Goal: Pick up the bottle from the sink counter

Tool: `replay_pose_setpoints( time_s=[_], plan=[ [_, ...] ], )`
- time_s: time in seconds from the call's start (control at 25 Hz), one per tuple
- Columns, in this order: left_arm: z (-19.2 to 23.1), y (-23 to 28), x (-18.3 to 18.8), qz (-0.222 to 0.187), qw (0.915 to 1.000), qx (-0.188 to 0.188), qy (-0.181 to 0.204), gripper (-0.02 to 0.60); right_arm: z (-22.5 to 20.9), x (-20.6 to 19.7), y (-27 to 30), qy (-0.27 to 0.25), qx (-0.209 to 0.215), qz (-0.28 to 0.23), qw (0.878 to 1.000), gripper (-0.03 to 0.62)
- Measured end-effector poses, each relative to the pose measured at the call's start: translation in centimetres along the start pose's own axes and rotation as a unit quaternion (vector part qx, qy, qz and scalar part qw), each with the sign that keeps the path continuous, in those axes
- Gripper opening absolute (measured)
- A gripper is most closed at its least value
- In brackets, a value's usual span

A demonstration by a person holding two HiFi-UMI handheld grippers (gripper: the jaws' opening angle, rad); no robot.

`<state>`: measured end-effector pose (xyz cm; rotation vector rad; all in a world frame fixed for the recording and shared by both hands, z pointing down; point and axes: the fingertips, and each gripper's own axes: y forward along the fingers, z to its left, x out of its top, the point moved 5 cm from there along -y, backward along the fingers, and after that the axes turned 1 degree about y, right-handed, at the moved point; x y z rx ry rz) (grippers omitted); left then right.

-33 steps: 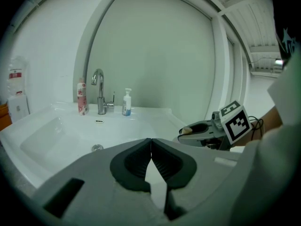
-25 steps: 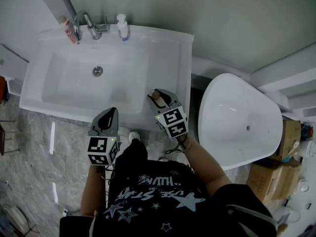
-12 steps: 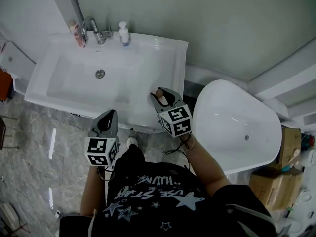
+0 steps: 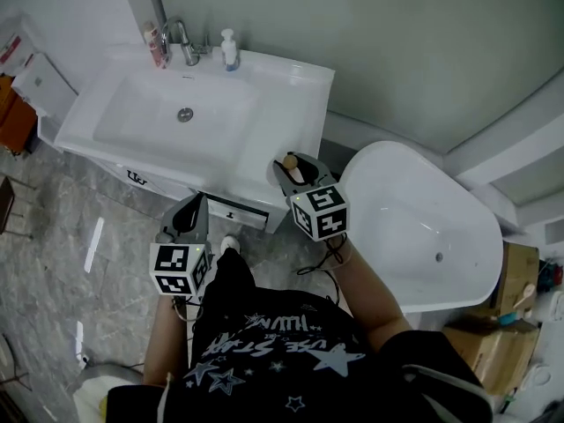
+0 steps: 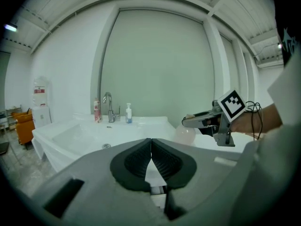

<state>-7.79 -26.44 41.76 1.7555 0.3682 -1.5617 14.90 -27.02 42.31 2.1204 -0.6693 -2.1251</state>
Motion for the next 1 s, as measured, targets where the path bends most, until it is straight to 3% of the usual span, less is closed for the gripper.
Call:
replay_pose_setpoints(
  time_s=[0.52,1.0],
  plan=[
    [-6.8,-9.5,-3.7,-0.001,0.9974,0.069,-0.024,0.018,2.2,-3.3,-8.1,-0.005,0.046,0.002,0.999,0.141],
    [-9.0,-15.9,-6.2,0.001,0.9963,0.083,-0.023,0.018,5.9,-4.2,-12.2,-0.012,0.057,-0.010,0.998,0.141]
  ],
)
